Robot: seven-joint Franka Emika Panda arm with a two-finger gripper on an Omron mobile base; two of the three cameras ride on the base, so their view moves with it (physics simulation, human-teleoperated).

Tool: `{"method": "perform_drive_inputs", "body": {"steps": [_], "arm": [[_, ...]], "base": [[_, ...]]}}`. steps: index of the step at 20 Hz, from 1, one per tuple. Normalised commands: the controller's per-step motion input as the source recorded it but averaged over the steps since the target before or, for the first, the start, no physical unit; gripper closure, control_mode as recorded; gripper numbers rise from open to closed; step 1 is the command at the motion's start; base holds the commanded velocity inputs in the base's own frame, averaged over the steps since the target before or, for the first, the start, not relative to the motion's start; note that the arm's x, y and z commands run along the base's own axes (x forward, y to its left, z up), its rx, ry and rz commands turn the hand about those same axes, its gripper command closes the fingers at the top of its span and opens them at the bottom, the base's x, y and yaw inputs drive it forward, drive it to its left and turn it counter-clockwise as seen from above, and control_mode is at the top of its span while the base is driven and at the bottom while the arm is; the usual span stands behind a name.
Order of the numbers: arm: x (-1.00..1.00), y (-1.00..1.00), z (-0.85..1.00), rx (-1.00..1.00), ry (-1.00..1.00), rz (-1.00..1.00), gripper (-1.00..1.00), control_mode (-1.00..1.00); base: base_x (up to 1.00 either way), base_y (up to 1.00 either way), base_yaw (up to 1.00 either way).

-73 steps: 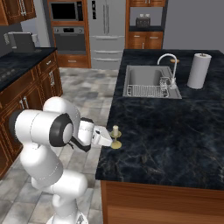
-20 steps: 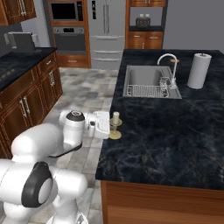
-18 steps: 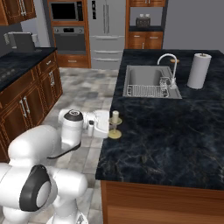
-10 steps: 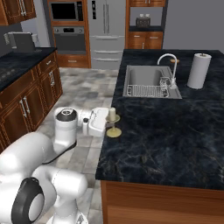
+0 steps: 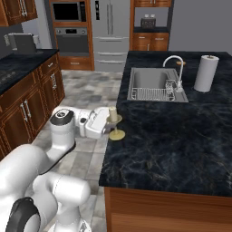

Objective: Pick the candle and candle from the dining table and place them in the open cabinet. Close the cabinet after placing the objects.

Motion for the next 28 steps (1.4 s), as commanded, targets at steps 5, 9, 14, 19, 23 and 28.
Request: {"method": "perform_drive_inputs", "body": {"steps": [5, 9, 14, 19, 23, 28], "arm": [[-0.25, -0.05, 0.45, -0.01, 0.00, -0.06, 1.00, -1.00], [0.00, 0.06, 0.02, -0.03, 0.04, -0.05, 1.00, -1.00], [0.00, 0.00, 0.00, 0.00, 0.00, 0.00, 1.00, 1.00], [0.00, 0.00, 0.00, 0.00, 0.00, 0.00, 1.00, 1.00], [0.00, 0.00, 0.00, 0.00, 0.00, 0.00, 1.00, 1.00], [0.00, 0.00, 0.00, 0.00, 0.00, 0.00, 1.00, 1.00]], "base": [[0.00, 0.00, 0.00], [0.00, 0.00, 0.00], [-0.04, 0.00, -0.01], [-0.40, 0.00, -0.29], [-0.16, 0.00, -0.47], [-0.23, 0.00, -0.59]]}}
